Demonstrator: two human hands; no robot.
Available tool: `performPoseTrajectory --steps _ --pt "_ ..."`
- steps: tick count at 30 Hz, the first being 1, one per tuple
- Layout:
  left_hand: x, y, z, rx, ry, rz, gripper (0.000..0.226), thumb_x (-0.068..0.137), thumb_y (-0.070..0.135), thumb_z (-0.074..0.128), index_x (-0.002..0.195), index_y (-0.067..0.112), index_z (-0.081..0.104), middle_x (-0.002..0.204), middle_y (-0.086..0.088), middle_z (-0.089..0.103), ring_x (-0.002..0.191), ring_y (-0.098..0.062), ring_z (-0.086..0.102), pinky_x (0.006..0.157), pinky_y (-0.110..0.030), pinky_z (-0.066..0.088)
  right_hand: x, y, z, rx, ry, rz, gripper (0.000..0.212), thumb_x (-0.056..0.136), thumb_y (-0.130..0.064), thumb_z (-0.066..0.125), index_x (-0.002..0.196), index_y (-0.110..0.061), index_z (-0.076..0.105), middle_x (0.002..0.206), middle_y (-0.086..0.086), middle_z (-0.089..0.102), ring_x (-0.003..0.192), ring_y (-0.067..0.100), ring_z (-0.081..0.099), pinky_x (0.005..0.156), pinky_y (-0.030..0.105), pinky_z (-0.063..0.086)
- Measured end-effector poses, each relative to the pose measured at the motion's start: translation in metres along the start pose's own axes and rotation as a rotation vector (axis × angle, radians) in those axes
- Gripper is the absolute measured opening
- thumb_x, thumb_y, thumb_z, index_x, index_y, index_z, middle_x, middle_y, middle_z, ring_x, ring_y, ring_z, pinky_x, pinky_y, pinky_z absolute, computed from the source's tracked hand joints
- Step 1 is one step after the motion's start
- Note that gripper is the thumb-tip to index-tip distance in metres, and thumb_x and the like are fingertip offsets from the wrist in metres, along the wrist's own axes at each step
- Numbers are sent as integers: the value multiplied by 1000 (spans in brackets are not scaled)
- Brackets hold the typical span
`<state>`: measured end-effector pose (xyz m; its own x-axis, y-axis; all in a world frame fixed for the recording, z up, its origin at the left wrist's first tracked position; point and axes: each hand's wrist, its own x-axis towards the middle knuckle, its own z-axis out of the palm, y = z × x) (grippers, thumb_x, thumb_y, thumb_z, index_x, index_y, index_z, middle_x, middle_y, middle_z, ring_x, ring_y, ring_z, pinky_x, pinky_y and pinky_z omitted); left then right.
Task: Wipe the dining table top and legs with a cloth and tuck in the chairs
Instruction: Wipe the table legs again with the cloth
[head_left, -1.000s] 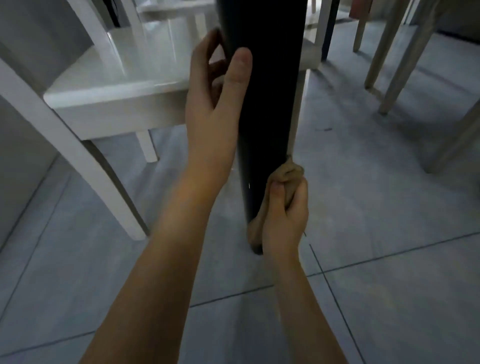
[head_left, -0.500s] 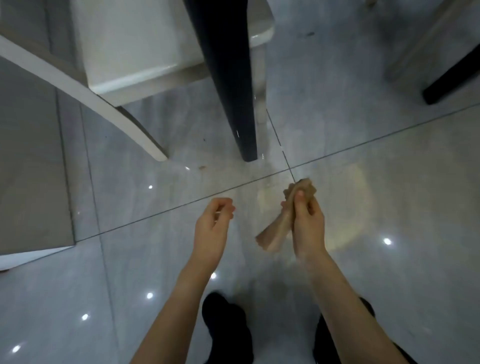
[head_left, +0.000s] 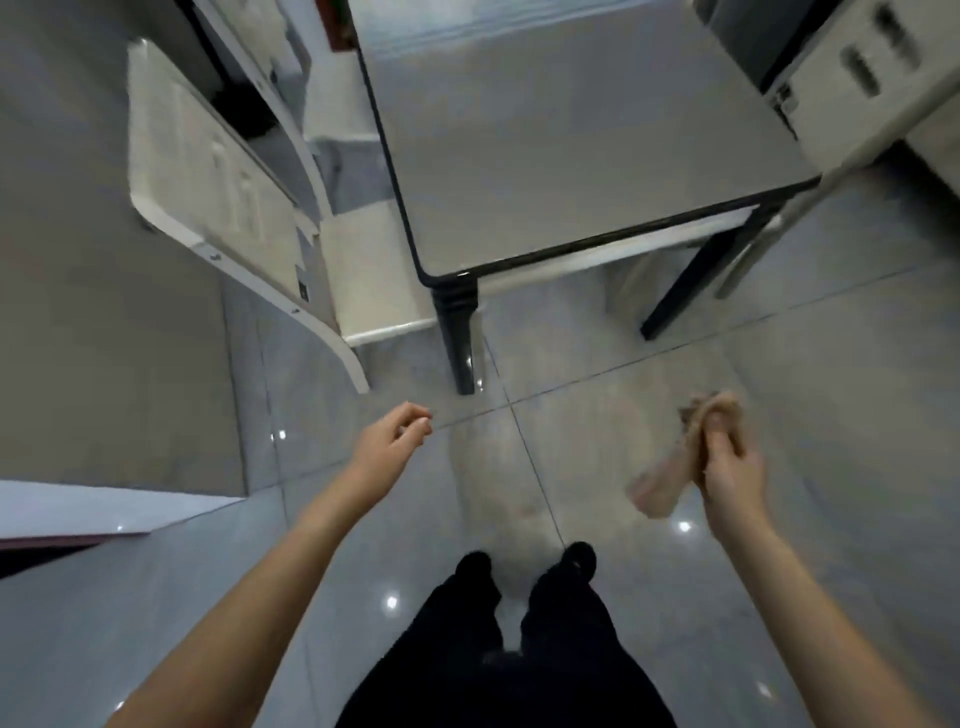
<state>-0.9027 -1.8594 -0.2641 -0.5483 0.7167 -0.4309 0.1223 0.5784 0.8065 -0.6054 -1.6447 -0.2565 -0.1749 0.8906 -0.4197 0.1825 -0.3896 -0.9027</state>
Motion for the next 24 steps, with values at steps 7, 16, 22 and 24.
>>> performPoseTrajectory --steps 7,16,22,24 --pt "-34 11 9 -117 1 71 19 99 12 46 103 5 63 91 -13 66 81 -21 62 75 -28 50 -102 11 -55 242 242 -52 70 59 -71 59 108 -21 65 91 -15 74 80 2 67 60 20 56" --pt "-38 4 91 8 -188 12 19 99 11 45 94 13 63 88 -12 66 79 -26 61 71 -32 47 -168 98 -151 465 597 134 33 97 -42 48 116 -19 62 110 -2 68 99 11 62 76 26 54" --pt "-31 63 217 14 -247 7 20 99 11 45 91 11 64 84 -11 65 77 -25 60 72 -32 46 -154 127 -260 451 658 216 101 47 -85 66 125 -21 61 118 -5 67 102 4 64 91 40 52" --pt "-36 87 263 -7 -257 0 21 99 9 44 90 11 63 83 -11 64 76 -24 59 70 -32 45 -142 125 -301 439 657 229 97 42 -89 66 116 -26 66 114 -5 68 103 10 64 95 43 50"
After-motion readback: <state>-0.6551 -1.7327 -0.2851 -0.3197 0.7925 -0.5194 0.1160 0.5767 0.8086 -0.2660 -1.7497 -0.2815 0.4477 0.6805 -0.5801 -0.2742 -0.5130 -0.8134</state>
